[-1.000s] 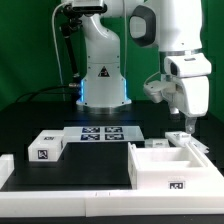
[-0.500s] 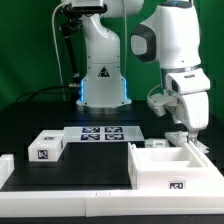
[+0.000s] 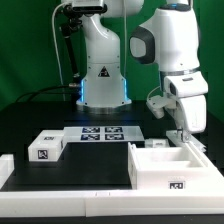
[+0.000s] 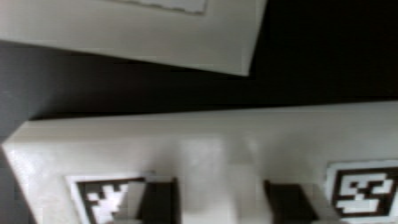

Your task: Assemble cabinet

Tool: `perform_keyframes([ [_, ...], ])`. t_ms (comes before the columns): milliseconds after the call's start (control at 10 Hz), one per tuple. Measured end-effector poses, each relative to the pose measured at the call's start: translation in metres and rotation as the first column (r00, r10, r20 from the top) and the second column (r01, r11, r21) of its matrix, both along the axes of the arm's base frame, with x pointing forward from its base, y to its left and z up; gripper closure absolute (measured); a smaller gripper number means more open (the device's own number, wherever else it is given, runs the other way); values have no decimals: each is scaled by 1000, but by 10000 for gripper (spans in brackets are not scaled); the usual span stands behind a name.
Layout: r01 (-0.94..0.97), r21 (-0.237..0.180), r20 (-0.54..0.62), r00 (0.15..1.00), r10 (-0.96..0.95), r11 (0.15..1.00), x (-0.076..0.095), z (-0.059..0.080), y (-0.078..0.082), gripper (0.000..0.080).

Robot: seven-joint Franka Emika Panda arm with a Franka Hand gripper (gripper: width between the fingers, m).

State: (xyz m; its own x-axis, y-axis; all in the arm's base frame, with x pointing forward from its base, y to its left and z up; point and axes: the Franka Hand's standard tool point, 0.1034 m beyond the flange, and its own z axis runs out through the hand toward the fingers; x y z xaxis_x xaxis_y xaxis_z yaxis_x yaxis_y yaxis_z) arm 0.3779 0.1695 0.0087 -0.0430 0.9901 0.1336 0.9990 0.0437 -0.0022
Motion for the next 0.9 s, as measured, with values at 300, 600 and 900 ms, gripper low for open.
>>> perform_keyframes([
  [300,2,0,-1,1000,-2,1000,0,0,-1,731],
  [600,62,-28,-12,998,-62,998,5,12,-16,731],
  [900,112,-84,-30,993,-115,990,14,36,-34,731],
])
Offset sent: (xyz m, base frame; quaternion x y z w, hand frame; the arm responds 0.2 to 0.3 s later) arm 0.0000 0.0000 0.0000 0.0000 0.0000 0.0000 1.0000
